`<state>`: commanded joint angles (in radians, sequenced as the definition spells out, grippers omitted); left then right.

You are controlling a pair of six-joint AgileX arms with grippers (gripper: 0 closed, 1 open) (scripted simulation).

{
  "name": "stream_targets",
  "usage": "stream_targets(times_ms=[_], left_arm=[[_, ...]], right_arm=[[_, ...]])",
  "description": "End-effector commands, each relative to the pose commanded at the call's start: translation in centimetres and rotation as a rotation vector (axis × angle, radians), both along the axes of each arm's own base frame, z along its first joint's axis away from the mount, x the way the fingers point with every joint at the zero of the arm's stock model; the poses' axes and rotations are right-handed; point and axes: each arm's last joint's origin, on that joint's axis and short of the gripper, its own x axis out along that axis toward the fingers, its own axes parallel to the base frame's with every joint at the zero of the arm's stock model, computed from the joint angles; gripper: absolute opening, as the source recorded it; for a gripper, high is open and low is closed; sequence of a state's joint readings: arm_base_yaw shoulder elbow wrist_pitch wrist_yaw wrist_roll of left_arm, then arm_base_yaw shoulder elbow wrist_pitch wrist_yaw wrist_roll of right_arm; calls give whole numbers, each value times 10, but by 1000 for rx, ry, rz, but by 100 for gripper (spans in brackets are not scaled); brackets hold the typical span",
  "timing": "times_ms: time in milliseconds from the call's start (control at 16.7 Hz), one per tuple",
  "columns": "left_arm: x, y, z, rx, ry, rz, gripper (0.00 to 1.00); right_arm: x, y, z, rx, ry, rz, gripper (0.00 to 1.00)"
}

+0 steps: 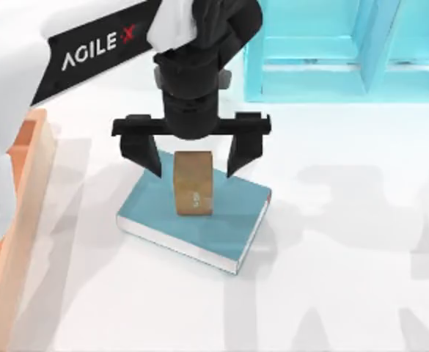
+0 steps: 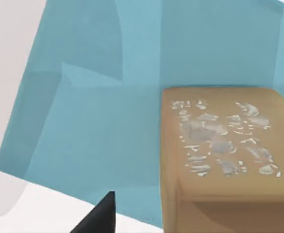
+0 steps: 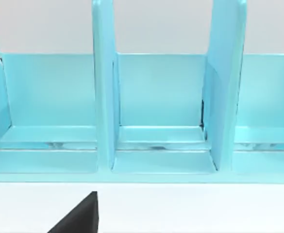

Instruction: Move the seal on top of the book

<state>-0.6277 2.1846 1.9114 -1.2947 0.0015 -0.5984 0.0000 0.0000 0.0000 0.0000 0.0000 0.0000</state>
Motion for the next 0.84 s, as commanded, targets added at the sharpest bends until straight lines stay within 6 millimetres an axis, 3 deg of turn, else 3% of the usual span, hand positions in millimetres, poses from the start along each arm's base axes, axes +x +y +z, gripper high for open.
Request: stream_targets(times_ms=[420,840], left_arm=[[1,1,1,0,0,2,100],[0,1,30,0,0,2,100]], right_arm=[[0,0,0,0,0,0,100],[0,0,0,0,0,0,100]])
